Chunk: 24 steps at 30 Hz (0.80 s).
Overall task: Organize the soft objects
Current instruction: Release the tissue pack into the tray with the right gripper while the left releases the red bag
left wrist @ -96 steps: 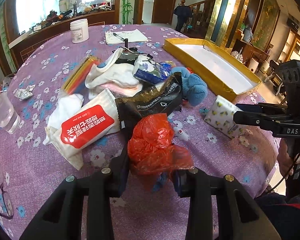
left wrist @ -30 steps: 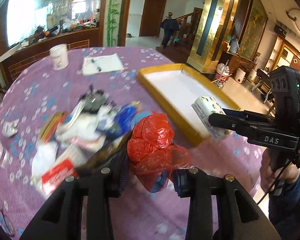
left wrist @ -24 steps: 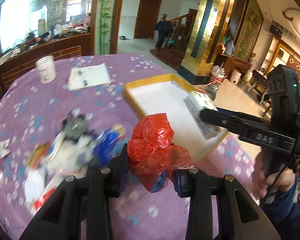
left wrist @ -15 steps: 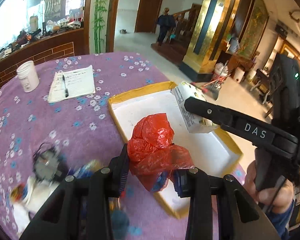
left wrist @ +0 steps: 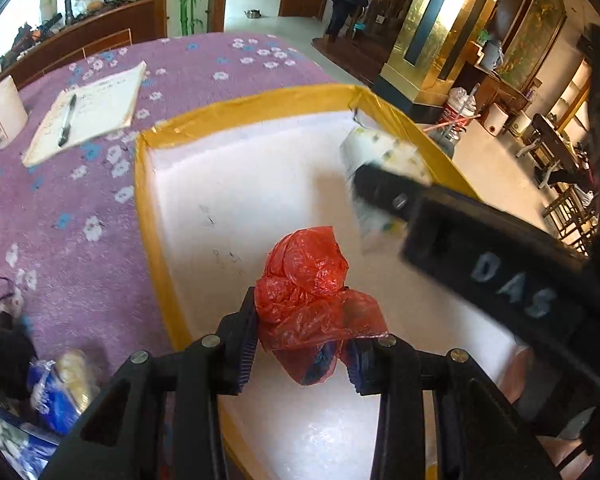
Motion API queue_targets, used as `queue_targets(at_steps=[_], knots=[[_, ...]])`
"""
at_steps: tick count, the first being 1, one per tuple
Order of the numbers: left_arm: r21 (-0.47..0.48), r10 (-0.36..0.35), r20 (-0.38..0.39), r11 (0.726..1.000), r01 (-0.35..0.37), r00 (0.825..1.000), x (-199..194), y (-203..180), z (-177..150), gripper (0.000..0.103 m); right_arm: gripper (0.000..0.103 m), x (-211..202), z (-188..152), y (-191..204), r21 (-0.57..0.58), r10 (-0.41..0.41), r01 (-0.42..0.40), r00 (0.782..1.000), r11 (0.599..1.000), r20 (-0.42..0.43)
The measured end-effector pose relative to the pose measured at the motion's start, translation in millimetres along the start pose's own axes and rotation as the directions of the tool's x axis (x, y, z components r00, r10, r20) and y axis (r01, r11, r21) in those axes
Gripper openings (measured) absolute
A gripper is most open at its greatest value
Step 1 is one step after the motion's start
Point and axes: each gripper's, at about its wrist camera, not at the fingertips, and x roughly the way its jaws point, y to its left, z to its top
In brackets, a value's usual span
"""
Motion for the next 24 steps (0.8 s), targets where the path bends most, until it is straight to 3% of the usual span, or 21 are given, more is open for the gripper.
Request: queue_targets(at_steps=[5,13,17,21,24], knots=[[0.02,0.013,0.003,1.0,-0.013,1.0,-3.6,-6.9,-26.3,0.035,0.055,-10.9,-17.8,-2.6,-0.014,-0.023,0.023,0.999,1.0,-0.03],[0.084,-0.058,0.013,0.995,0.056,0.998,-40.9,-33.1,-81.9,0.035,0.055,-69.9,-81.5,0.1,-0.09,0.025,-0.029,0.999,0.996,-0.047],[0.098,-0.038,0.056,0.995,0.032,0.998,-48.4,-40.1,-70.5,0.035,0.055,-72.9,-70.9,-3.3,-0.061,0.016,-0.017,1.0,0.998,-0.022],[0.053,0.001,0.063,0.999,-0.004,0.998,-35.5,-28.7,-53.9,0.035,0.055,-47.6,-56.7,-6.8,-0.018,-0.003,0.003,1.0,1.0,-0.025],[0.024,-0.003,0.049,1.0,0.002,0.999,-25.3,-17.2,-53.6,0.035,0.055,-30.5,-54.9,-10.5,0.034,0.03,-0.029,0.998,0.999,-0.051]])
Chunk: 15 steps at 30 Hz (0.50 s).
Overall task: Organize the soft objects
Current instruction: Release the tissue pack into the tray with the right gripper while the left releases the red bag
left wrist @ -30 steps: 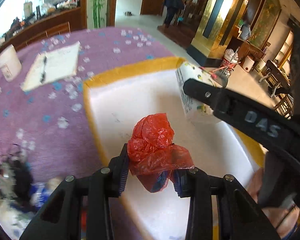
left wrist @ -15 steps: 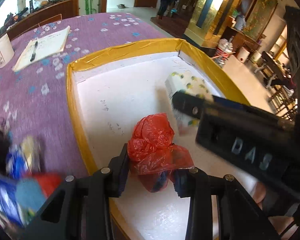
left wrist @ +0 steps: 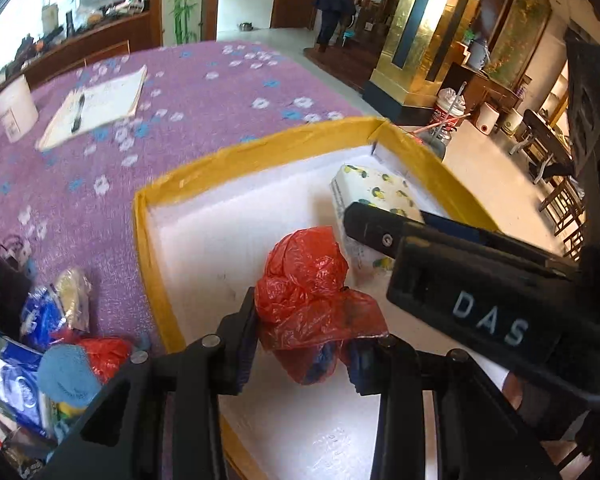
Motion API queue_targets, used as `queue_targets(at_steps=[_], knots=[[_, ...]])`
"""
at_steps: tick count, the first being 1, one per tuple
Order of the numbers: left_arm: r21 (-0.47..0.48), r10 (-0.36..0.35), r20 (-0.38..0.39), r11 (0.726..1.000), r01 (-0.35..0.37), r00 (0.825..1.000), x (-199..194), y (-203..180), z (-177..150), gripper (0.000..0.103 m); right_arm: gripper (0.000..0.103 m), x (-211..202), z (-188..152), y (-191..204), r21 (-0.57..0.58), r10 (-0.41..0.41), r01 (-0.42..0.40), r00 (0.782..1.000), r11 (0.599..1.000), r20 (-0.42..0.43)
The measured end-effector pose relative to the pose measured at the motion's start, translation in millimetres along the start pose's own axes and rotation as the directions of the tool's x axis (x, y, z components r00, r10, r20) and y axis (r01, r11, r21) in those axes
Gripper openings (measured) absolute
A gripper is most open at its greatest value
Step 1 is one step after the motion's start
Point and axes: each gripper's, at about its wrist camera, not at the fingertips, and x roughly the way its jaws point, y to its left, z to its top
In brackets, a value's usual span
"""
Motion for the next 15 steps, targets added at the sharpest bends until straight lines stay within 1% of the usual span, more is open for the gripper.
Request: queue_targets(at_steps=[3,5,6,7,9,10,11,12,14,15], knots=[[-0.008,-0.001,-0.001,1.0,0.001,1.0,7.6,5.2,1.2,0.035,0.055,10.2,4.4,2.0,0.006,0.003,-0.003,1.0,1.0,-0.012],[0.005,0.003,0.028,1.0,-0.003,1.0,9.5,4.5,4.7,0.036,0.057,12.9,10.5,3.1,0.0,-0.026,0.026,1.0,1.0,0.001],[0.005,-0.001,0.03,1.0,0.001,1.0,10.4,4.8,5.9,0.038,0.057,14.4,12.5,2.5,0.002,-0.035,0.035,0.999,0.999,0.001],[-0.001,-0.018,0.032,1.0,0.018,0.999,10.9,6.7,6.9,0.041,0.058,15.4,13.8,0.8,0.008,-0.032,0.032,1.0,0.999,-0.001],[-0.011,-0.044,0.052,0.999,0.045,0.998,8.1,10.7,7.2,0.062,0.061,14.8,15.4,-2.5,0.03,-0.015,0.015,1.0,0.999,0.002],[-0.013,-0.06,0.073,0.998,0.061,0.996,4.4,11.6,6.9,0.066,0.065,14.0,15.9,-2.9,0.031,-0.014,0.014,1.0,0.999,0.003],[-0.015,-0.061,0.087,0.998,0.062,0.994,2.2,11.7,6.9,0.075,0.066,12.2,16.5,-3.2,0.034,-0.017,0.017,1.0,0.999,0.01],[-0.016,-0.055,0.106,0.998,0.057,0.993,-0.9,12.2,6.1,0.077,0.066,8.9,16.9,-3.5,0.037,-0.014,0.013,1.0,0.999,0.022],[-0.009,-0.05,0.125,0.999,0.052,0.991,-5.1,12.3,5.7,0.077,0.066,-3.8,16.9,-3.3,0.042,0.005,-0.008,0.998,0.999,0.067],[-0.005,-0.047,0.127,0.999,0.048,0.991,-6.7,12.1,5.6,0.077,0.066,-12.6,16.4,-2.2,0.04,0.002,-0.006,0.996,0.999,0.092]])
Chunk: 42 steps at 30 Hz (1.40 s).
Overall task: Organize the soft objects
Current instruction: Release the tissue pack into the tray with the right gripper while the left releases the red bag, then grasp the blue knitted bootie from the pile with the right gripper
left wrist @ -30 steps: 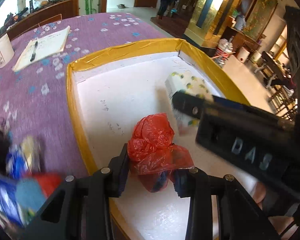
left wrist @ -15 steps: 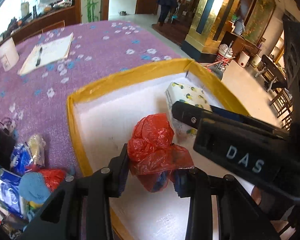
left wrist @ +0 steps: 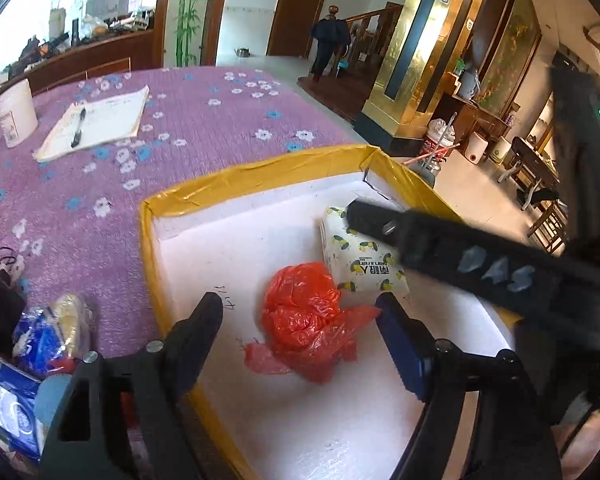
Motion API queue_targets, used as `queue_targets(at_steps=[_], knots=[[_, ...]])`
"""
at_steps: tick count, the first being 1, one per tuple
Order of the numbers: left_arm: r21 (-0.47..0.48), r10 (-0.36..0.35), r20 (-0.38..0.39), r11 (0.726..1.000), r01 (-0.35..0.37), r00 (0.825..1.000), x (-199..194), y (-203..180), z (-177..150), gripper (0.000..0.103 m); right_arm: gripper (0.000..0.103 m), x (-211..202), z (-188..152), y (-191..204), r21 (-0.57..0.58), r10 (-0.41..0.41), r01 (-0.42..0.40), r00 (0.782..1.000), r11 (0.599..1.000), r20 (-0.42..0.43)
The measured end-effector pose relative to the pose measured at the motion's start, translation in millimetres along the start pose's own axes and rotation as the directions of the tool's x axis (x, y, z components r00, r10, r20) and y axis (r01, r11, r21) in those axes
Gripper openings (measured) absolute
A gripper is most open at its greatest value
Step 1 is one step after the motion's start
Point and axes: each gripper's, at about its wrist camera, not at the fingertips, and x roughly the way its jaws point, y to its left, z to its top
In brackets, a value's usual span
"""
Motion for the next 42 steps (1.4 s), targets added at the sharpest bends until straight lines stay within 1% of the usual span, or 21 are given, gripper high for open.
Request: queue_targets(at_steps=[4,6,7,8,11,13,14,17,19,22,25,27,28,29,31,32,35,37,39,40,42], knots=[[0.004,0.014,0.05,1.0,-0.014,0.999,-17.0,-0.5,0.5,0.077,0.067,-46.7,-3.5,12.3,-0.031,0.015,-0.011,0.991,0.999,0.132],[0.0,0.02,0.077,1.0,-0.02,0.997,-27.7,0.4,2.1,0.077,0.078,-74.5,-11.6,23.6,-0.069,0.016,-0.001,0.977,0.998,0.212],[-0.005,0.025,0.095,1.0,-0.025,0.995,-37.4,0.5,2.7,0.077,0.089,-87.4,-16.4,29.9,-0.094,0.031,-0.008,0.968,0.996,0.25],[-0.009,0.037,0.103,0.999,-0.037,0.994,-44.5,1.0,3.2,0.077,0.095,-103.2,-23.5,37.9,-0.117,0.037,-0.002,0.954,0.993,0.299],[-0.018,0.075,0.124,0.997,-0.073,0.989,-71.3,5.8,0.9,0.077,0.097,-133.3,-37.7,55.7,-0.173,0.071,-0.001,0.915,0.985,0.398],[-0.012,0.103,0.132,0.995,-0.103,0.986,-91.3,13.3,-5.5,0.077,0.097,-146.1,-46.3,63.3,-0.196,0.133,-0.049,0.884,0.979,0.448],[-0.01,0.104,0.136,0.995,-0.104,0.985,-101.0,18.5,-10.3,0.078,0.097,-148.6,-49.5,67.1,-0.203,0.162,-0.076,0.878,0.976,0.451],[-0.004,0.115,0.175,0.993,-0.116,0.978,-134.9,40.6,-34.5,0.078,0.097,-143.6,-59.2,84.3,-0.224,0.268,-0.19,0.877,0.956,0.4],[-0.014,0.136,0.211,0.991,-0.137,0.968,-155.0,60.7,-55.2,0.079,0.097,-130.6,-69.3,103.9,-0.252,0.363,-0.288,0.87,0.924,0.334],[-0.071,0.168,0.254,0.985,-0.155,0.953,-184.8,103.8,-92.3,0.08,0.097,-109.0,-87.5,143.3,-0.338,0.411,-0.32,0.879,0.885,0.242],[-0.119,0.217,0.309,0.975,-0.188,0.926,-213.6,149.6,-125.9,0.082,0.097,-86.2,-108.9,180.4,-0.425,0.473,-0.384,0.872,0.82,0.126],[-0.144,0.276,0.305,0.959,-0.242,0.911,-222.2,172.9,-140.0,0.085,0.097,-71.6,-127.0,199.6,-0.48,0.495,-0.414,0.867,0.773,0.05],[-0.178,0.302,0.286,0.949,-0.26,0.909,-225.5,190.9,-147.5,0.085,0.097,-65.4,-134.7,206.6,-0.502,0.496,-0.418,0.868,0.757,0.026],[-0.202,0.301,0.268,0.946,-0.252,0.915,-226.5,202.9,-152.3,0.085,0.097,-59.9,-142.5,212.9,-0.525,0.491,-0.416,0.871,0.743,0.004],[-0.261,0.279,0.223,0.94,-0.219,0.934,-225.1,228.3,-160.5,0.085,0.097,-52.1,-150.5,212.4,-0.54,0.484,-0.42,0.874,0.729,-0.027],[-0.279,0.272,0.218,0.938,-0.207,0.937,-224.1,235.4,-162.8,0.085,0.097,-49.6,-151.5,211.5,-0.54,0.488,-0.427,0.872,0.725,-0.035],[-0.324,0.226,0.204,0.934,-0.152,0.952,-218.0,248.9,-163.7,0.085,0.097,-41.9,-152.8,210.6,-0.534,0.481,-0.422,0.876,0.733,-0.032],[-0.3,0.201,0.198,0.944,-0.136,0.959,-214.5,243.4,-161.4,0.084,0.097,-38.0,-151.7,207.8,-0.521,0.482,-0.426,0.876,0.74,-0.032],[-0.249,0.215,0.183,0.954,-0.167,0.959,-211.4,233.3,-159.0,0.081,0.097,-43.0,-148.8,203.2,-0.521,0.485,-0.419,0.874,0.743,-0.011],[-0.203,0.247,0.161,0.956,-0.213,0.956,-206.8,225.8,-156.5,0.081,0.097,-45.2,-147.9,201.9,-0.522,0.482,-0.411,0.876,0.747,0.0],[-0.147,0.29,0.141,0.952,-0.269,0.947,-200.3,218.2,-151.8,0.078,0.097,-48.3,-145.6,198.8,-0.512,0.48,-0.412,0.877,0.754,0.001]])
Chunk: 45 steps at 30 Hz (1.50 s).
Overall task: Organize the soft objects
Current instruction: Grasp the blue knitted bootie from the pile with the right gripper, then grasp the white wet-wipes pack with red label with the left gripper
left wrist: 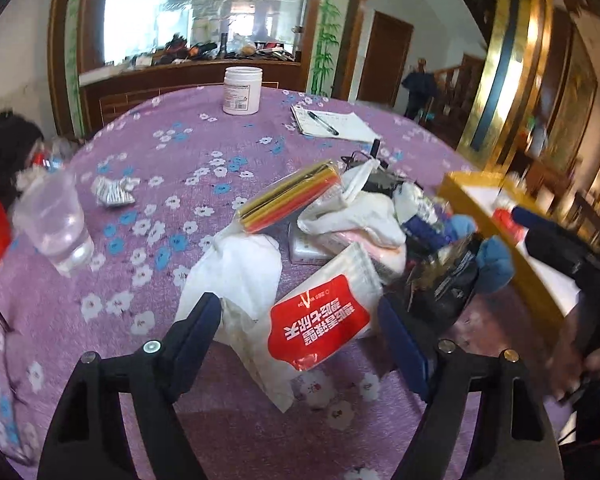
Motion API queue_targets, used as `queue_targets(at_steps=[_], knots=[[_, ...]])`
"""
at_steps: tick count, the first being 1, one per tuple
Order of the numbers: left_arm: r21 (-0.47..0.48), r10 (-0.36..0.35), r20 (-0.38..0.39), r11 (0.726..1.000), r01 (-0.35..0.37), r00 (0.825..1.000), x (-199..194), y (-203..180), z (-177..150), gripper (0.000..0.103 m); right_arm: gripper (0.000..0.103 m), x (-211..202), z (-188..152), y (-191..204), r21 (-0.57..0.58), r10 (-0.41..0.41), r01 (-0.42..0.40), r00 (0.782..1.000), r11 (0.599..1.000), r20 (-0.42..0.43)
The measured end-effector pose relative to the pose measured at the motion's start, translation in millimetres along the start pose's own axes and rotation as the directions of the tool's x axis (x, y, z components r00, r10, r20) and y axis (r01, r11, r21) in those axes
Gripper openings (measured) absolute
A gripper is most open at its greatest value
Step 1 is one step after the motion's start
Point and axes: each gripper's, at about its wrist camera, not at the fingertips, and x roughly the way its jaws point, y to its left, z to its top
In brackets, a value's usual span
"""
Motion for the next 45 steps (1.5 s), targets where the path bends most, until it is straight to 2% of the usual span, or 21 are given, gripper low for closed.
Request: queue_targets(at_steps=[2,5,9,11,12,15,16,17,19,23,28,31,33,36,38,40,43,45], knots=[[0.029,0.011,-0.027,1.0,-0.011,1.0,7.0,-3.3,2.9,0.075,0.097,-3.6,1.2,-1.0,0.013,-0.029,0.029,1.0,0.999,-0.005],[0.114,0.066,-0.043,0.992,-0.061,0.997,13.0,-15.4,2.9,0.074,0.097,-9.5,1.8,-3.0,0.038,-0.101,0.103,0.994,0.994,-0.041],[0.213,0.101,-0.041,0.973,-0.09,0.994,12.2,-28.6,-3.7,0.074,0.097,-5.4,-4.3,-8.3,0.049,-0.175,0.184,0.974,0.982,-0.146],[0.243,0.114,-0.044,0.965,-0.101,0.992,11.2,-30.8,-6.5,0.074,0.092,-1.3,-6.1,-11.4,0.063,-0.186,0.2,0.967,0.978,-0.173],[0.244,0.113,-0.044,0.965,-0.099,0.993,10.2,-29.9,-6.7,0.074,0.09,4.3,-7.3,-13.8,0.066,-0.214,0.231,0.956,0.971,-0.199],[0.223,0.088,-0.045,0.972,-0.076,0.995,2.8,-22.8,-7.7,0.075,0.07,20.8,-12.6,-20.9,0.081,-0.22,0.249,0.938,0.965,-0.268],[0.217,0.09,-0.042,0.973,-0.079,0.995,0.2,-20.9,-8.3,0.075,0.052,26.5,-14.8,-23.0,0.083,-0.219,0.252,0.932,0.964,-0.288],[0.216,0.093,-0.038,0.973,-0.083,0.995,-2.1,-18.9,-8.5,0.075,0.04,32.4,-17.6,-24.6,0.084,-0.215,0.252,0.927,0.964,-0.307],[0.207,0.093,-0.032,0.975,-0.085,0.995,-6.4,-14.5,-7.9,0.075,0.038,33.5,-21.1,-28.8,0.105,-0.194,0.238,0.928,0.966,-0.319],[0.187,0.085,-0.022,0.979,-0.079,0.996,-11.4,-7.0,-2.4,0.076,0.038,8.4,-15.2,-21.4,0.083,-0.192,0.215,0.955,0.973,-0.225],[0.221,0.058,-0.045,0.974,-0.047,0.997,3.0,-10.6,7.7,0.075,0.038,-18.4,-28.6,-8.9,0.079,-0.06,0.072,0.988,0.994,-0.143],[0.258,0.041,-0.081,0.966,-0.019,0.996,17.6,-17.3,10.4,0.075,0.038,-25.5,-36.5,-4.6,0.075,-0.014,0.024,0.992,0.997,-0.126],[0.308,0.05,-0.105,0.951,-0.015,0.993,29.8,-26.8,9.0,0.075,0.038,-25.1,-36.8,-1.3,0.061,-0.03,0.037,0.992,0.997,-0.124],[0.334,0.084,-0.127,0.942,-0.037,0.988,40.1,-34.8,4.6,0.074,0.038,-19.0,-37.8,0.8,0.065,-0.048,0.059,0.987,0.996,-0.153],[0.345,0.084,-0.127,0.938,-0.035,0.988,36.3,-39.6,1.3,0.066,0.038,-15.3,-37.8,-3.2,0.078,-0.055,0.069,0.983,0.995,-0.173],[0.34,0.129,-0.103,0.936,-0.087,0.986,29.1,-44.9,-3.8,0.06,0.038,-9.2,-40.2,-8.4,0.105,-0.057,0.082,0.975,0.991,-0.216],[0.316,0.171,-0.07,0.938,-0.14,0.983,13.8,-49.8,-9.5,0.045,0.04,0.1,-42.9,-15.6,0.129,-0.076,0.114,0.96,0.985,-0.27],[0.287,0.161,-0.056,0.948,-0.139,0.985,3.6,-49.1,-10.7,0.036,0.04,7.0,-45.6,-15.1,0.125,-0.075,0.118,0.948,0.985,-0.31]])
